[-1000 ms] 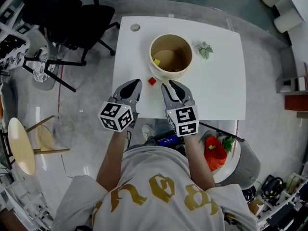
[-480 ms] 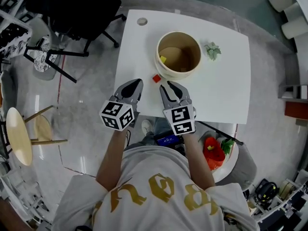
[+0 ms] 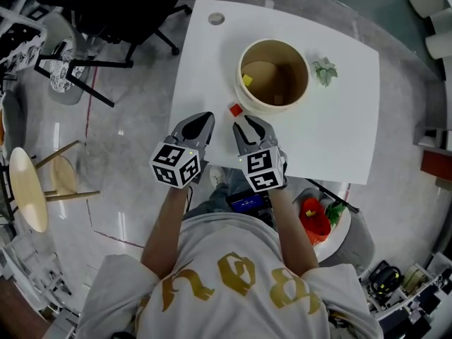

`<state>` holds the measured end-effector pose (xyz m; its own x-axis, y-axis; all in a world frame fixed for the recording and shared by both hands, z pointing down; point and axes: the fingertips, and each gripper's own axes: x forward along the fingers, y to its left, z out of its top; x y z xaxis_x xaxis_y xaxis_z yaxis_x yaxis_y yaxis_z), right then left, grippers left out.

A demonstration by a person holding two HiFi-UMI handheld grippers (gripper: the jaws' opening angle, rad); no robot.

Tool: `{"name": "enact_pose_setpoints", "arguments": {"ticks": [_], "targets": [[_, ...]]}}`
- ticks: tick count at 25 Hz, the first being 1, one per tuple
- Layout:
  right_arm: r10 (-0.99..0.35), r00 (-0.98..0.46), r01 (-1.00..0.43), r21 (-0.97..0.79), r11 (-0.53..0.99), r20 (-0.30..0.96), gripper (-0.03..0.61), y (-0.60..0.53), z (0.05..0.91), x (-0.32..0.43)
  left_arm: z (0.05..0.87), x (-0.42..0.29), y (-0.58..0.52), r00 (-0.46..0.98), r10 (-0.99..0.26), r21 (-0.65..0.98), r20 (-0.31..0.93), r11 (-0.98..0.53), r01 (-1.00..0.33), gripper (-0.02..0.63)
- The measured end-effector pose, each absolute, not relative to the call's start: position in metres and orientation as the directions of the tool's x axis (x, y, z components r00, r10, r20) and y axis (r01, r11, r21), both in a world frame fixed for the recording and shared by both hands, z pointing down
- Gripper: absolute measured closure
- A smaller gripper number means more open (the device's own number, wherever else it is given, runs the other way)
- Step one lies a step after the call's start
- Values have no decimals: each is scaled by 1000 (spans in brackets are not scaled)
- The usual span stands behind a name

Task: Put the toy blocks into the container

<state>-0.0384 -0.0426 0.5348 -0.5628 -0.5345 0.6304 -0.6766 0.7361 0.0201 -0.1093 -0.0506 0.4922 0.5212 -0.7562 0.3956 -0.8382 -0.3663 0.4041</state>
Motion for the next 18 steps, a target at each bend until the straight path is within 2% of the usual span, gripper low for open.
{"name": "enact_pose_setpoints", "arguments": {"ticks": [18], "targets": [[-528, -477, -698, 61, 713, 702, 400, -57, 590, -45, 534, -115, -62, 493, -731, 422, 472, -304, -854, 612]]}}
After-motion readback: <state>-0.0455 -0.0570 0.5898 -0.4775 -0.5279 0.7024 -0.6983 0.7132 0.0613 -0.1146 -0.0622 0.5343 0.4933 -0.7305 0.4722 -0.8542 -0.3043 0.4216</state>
